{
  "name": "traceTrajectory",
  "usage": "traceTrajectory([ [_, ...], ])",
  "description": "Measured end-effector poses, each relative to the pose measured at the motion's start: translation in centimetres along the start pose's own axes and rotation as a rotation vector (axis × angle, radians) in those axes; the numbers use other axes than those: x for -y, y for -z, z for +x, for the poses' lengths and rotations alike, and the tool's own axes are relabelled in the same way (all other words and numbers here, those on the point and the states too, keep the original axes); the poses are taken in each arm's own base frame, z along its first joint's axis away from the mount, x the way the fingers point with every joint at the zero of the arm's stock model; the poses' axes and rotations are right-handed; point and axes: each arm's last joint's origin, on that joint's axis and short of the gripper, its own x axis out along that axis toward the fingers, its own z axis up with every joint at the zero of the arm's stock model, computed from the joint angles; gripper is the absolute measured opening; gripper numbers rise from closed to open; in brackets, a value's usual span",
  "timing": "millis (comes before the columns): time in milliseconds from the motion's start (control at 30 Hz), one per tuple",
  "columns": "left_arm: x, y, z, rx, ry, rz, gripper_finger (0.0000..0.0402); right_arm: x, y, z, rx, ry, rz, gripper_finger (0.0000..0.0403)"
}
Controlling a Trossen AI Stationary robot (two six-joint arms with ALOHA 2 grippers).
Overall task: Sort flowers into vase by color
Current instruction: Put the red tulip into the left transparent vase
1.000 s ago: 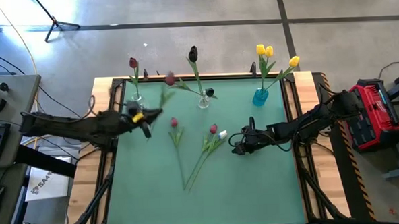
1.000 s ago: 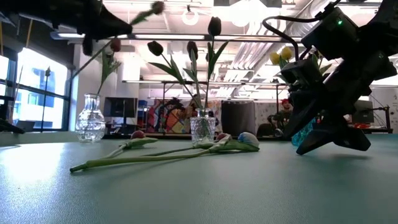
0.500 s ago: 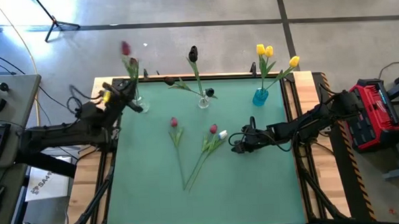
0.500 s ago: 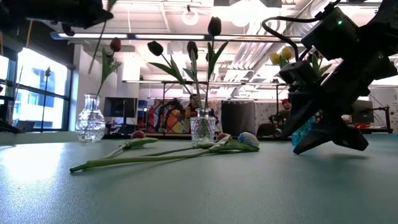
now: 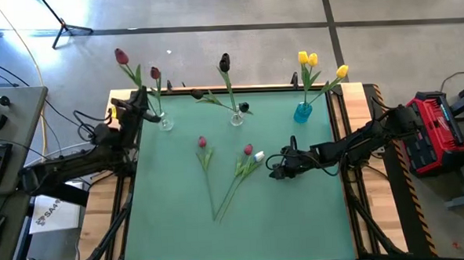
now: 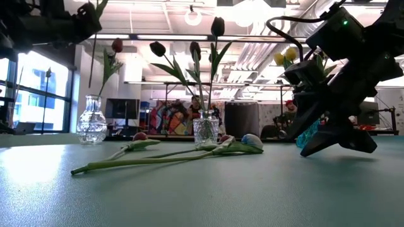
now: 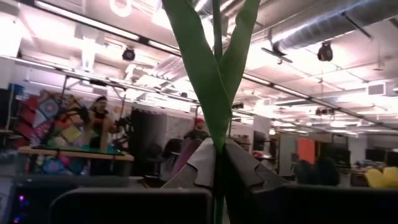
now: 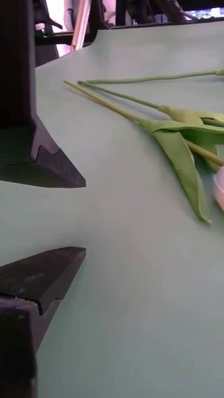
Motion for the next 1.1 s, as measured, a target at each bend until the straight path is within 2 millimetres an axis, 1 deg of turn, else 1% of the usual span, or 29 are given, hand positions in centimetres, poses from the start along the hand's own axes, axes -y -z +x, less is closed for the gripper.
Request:
traceTrajectory([
  [100, -0.4, 0.2, 0.3, 0.001, -0.004, 0.023, 0.0, 0.0, 0.0, 0.0, -0.002, 0.0, 0.0, 0.0156],
  [233, -1.0, 0.8, 0.8, -0.023, -0.059, 0.049, 0.0, 0.0, 0.0, 0.0, -0.002, 0.0, 0.0, 0.0156],
  [533, -2.1, 1.8, 1.7, -0.049, -0.056, 0.002, 0.0, 0.0, 0.0, 0.0, 0.003, 0.002, -0.011, 0.0156],
  [767, -2.1, 2.5, 1.9, -0.086, -0.015, -0.017, 0.0, 0.1, -0.3, 0.0, 0.017, 0.01, -0.002, 0.0156],
  [1100, -2.0, 2.9, 1.9, -0.12, -0.016, -0.058, 0.0002, 0.2, -0.6, 0.0, 0.029, 0.012, 0.0, 0.0156],
])
